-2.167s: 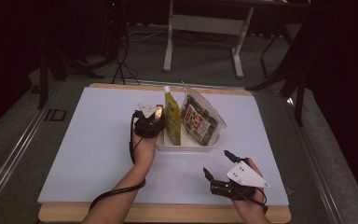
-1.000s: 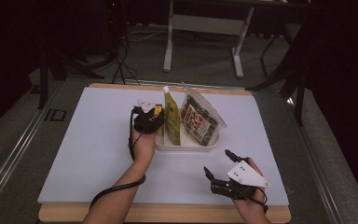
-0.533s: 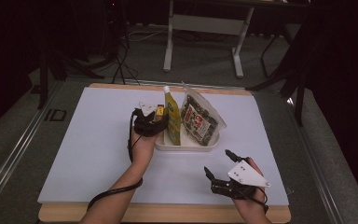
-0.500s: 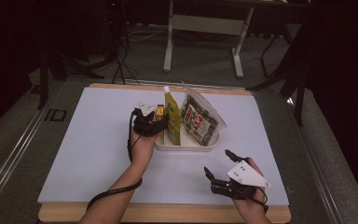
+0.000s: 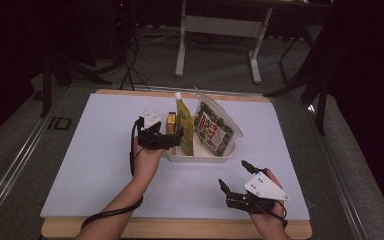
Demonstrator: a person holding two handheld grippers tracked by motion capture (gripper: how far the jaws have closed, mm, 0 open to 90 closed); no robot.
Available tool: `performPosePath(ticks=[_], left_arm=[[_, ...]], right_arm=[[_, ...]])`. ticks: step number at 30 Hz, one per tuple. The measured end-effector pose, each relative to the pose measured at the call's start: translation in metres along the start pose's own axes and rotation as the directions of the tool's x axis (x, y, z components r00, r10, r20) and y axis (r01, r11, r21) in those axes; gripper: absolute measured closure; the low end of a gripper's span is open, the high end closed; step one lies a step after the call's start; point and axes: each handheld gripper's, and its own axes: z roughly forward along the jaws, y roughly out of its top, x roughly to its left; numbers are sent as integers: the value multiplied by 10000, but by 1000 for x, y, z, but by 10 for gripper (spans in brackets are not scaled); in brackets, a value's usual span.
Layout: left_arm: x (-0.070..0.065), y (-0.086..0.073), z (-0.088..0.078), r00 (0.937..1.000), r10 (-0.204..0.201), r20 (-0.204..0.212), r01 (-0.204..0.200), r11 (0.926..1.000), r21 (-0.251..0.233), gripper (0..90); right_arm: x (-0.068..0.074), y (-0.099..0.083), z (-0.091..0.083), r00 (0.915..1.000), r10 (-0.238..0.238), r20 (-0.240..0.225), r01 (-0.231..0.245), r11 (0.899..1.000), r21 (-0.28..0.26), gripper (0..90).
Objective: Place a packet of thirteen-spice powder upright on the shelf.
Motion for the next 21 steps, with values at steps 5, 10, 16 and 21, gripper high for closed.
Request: performPosePath(ticks=[5,10,16,21], left_arm=[[3,-7,-11,9998,149,151,-150,9999,28,24],[4,-12,-24,9986,159,500,-152,9998,-161,24],[3,-18,-46,9944,401,976,-371,9988,-323,24],[-2,-22,-61,9886,680,1346,-627,9971,-430,24]], right_arm=[[0,0,1,10000,41,-20,-41,10000,17,149],[1,0,1,10000,24,-62,-24,10000,4,149],[1,0,2,9997,154,-187,-154,9999,-1,141],[0,1,1,9985,374,-397,-379,9992,-118,134]])
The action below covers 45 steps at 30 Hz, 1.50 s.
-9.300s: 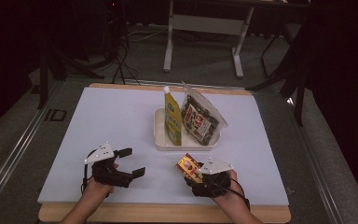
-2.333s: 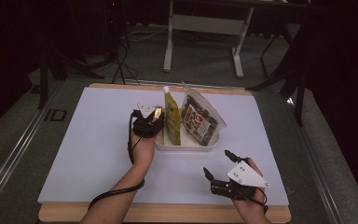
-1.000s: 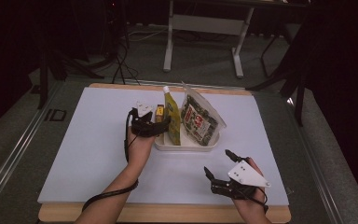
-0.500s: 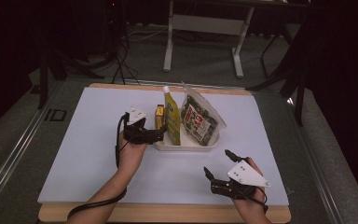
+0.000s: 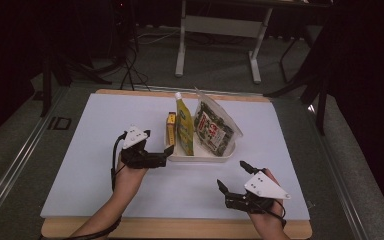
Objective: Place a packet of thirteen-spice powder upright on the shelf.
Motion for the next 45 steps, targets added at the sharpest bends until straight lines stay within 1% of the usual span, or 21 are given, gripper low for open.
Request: performPosePath(ticks=[1,3,7,8,11,14,15,18,21,22,25,27,28,32,33,36,39,42,45], left_arm=[[-2,-1,-3,9999,85,79,-85,10000,16,24],[-5,-5,-7,9996,112,274,-114,9999,68,24],[-10,-11,-15,9976,240,657,-252,9995,178,24],[-10,-11,-15,9976,240,657,-252,9995,178,24],[-14,-16,-21,9960,400,796,-423,9987,269,24],[-15,-19,-24,9952,387,894,-414,9987,287,24],[-16,-22,-26,9945,364,983,-396,9987,307,24],[-17,-27,-27,9932,419,1086,-465,9981,404,24],[-17,-33,-29,9923,463,1145,-513,9979,406,24],[-17,-35,-29,9923,420,1168,-474,9979,440,24],[-16,-40,-29,9919,447,1191,-494,9981,370,24],[-16,-40,-29,9919,447,1191,-494,9981,370,24],[-15,-45,-29,9908,533,1241,-577,9978,318,24],[-14,-49,-29,9906,587,1232,-632,9975,328,24],[-14,-51,-28,9903,643,1234,-696,9968,394,24],[-14,-54,-28,9904,579,1259,-634,9972,399,24],[-14,-56,-29,9907,641,1198,-693,9968,399,24],[-14,-59,-29,9899,677,1247,-738,9963,447,24],[-14,-59,-29,9892,659,1307,-715,9967,384,24]], right_arm=[[0,0,0,10000,59,-36,-59,10000,-18,132],[-1,0,-1,9998,160,-82,-161,9999,-55,131],[-3,-1,-2,9997,231,-23,-231,9997,-26,132],[-3,-1,-2,9997,231,-23,-231,9997,-26,132],[-3,-1,-2,9998,209,-8,-209,9998,-9,131],[-3,-1,-2,9998,212,-37,-212,9998,-4,131],[-3,-1,-2,9998,201,-12,-201,9998,-1,131],[-2,-2,-1,9999,168,-24,-168,9999,41,130],[-2,-2,-1,9999,153,-42,-153,9999,71,129],[-2,-2,-1,9998,176,-53,-176,9998,71,129],[-2,-3,0,9998,175,-86,-174,9998,96,128],[-2,-3,0,9998,185,-98,-184,9998,100,129],[-2,-4,0,9998,179,-103,-178,9998,118,128],[-2,-4,0,9998,164,-114,-163,9998,148,128],[-2,-5,0,9998,162,-122,-160,9997,162,128],[-2,-6,1,9997,179,-148,-176,9997,192,128],[-2,-6,0,9997,163,-176,-159,9997,181,128],[-3,-6,0,9997,152,-171,-150,9998,153,128],[-3,-7,0,9997,194,-152,-191,9996,202,128]])
